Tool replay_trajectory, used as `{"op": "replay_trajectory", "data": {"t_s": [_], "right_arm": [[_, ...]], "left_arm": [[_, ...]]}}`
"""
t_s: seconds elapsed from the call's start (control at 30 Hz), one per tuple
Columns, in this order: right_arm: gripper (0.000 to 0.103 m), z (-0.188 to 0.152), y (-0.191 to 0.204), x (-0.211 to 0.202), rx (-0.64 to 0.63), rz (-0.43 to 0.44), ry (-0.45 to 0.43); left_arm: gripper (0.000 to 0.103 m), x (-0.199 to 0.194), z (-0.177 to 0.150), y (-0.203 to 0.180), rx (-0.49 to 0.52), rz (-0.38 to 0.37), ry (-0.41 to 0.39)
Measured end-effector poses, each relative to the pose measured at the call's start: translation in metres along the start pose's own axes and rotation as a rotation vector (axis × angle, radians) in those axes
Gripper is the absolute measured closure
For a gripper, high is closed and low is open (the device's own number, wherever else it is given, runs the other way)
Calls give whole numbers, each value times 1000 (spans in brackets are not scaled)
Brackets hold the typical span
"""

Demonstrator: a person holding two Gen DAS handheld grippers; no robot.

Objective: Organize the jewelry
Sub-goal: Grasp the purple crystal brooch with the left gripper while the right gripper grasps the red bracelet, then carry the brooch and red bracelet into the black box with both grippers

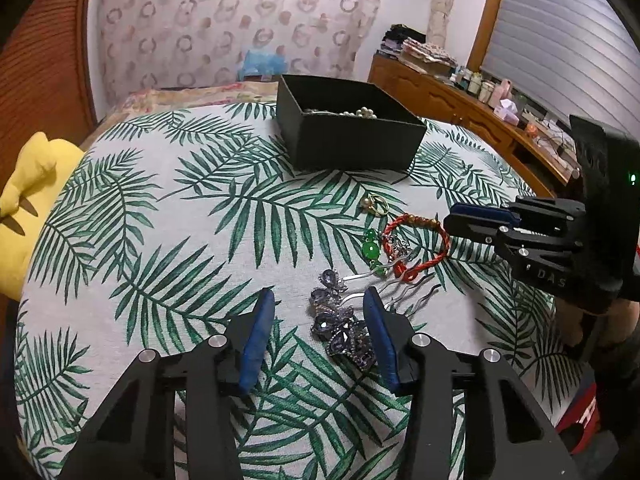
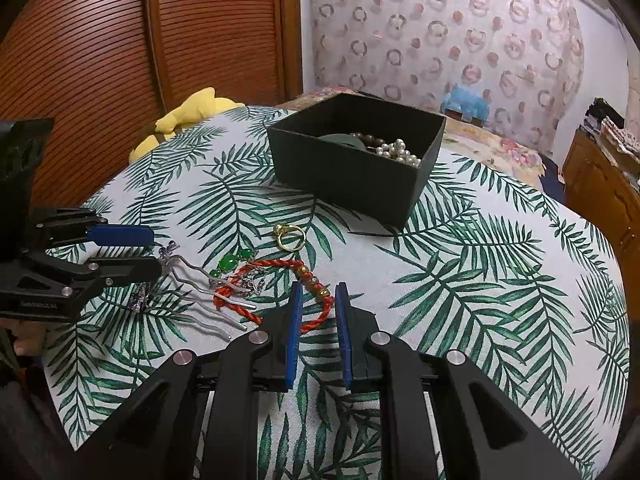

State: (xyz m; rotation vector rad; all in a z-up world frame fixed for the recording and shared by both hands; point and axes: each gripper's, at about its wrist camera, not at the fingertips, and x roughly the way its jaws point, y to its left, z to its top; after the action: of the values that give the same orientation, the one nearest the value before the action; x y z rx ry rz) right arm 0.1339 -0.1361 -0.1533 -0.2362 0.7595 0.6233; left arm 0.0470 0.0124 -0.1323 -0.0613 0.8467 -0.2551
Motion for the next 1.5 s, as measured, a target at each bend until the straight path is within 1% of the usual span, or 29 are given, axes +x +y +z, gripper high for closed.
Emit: {"op": "replay_trajectory", "data": {"t_s": [0.13, 0.2, 0.23, 0.27, 0.43, 0.6, 0.67, 0.77, 0.8, 1.0, 1.1, 1.17, 1.2, 1.27, 1.4, 1.5], "right_arm": [[85, 0, -5, 1, 22, -1, 6], [85, 0, -5, 2, 21, -7, 14], [85, 0, -4, 3, 19, -10, 16], [85, 0, -4, 4, 15, -16, 19], [85, -1, -1, 5, -1, -31, 24], [85, -1, -1, 6, -3, -28, 28], [85, 0, 0, 6, -7, -21, 30], [85, 2, -1, 8, 10, 17, 25], [85, 3, -1, 10, 3, 4, 31], [85, 11, 4, 21, -36, -14, 59], [85, 11, 2, 25, -40, -14, 82], [85, 10, 1, 24, -48, -9, 83], [86, 9, 1, 23, -51, -8, 85], [94, 7, 1, 22, -61, -6, 90], [95, 6, -2, 13, -53, 12, 80], [95, 9, -3, -1, -47, 16, 44]], "left_arm": [[60, 4, -4, -4, 10, 2, 15], [62, 3, -6, -6, 19, 13, 6], [67, 2, -7, -6, 15, 7, 4], [76, 2, -8, -6, 10, -12, 3], [76, -1, -9, -9, 27, 4, -12], [76, -17, -7, -6, 25, 24, -71], [76, -24, -4, -3, 28, 33, -93], [76, -29, 0, 0, 32, 42, -110], [76, -30, 1, 1, 33, 44, -116], [76, -43, 7, 0, 51, 60, -159], [76, -47, 12, 0, 57, 66, -175], [76, -48, 15, 0, 60, 66, -181], [76, -48, 16, 0, 60, 66, -183], [76, -47, 18, 0, 62, 66, -186], [76, -45, 24, -1, 68, 65, -192], [76, -42, 26, -3, 74, 67, -192]]}}
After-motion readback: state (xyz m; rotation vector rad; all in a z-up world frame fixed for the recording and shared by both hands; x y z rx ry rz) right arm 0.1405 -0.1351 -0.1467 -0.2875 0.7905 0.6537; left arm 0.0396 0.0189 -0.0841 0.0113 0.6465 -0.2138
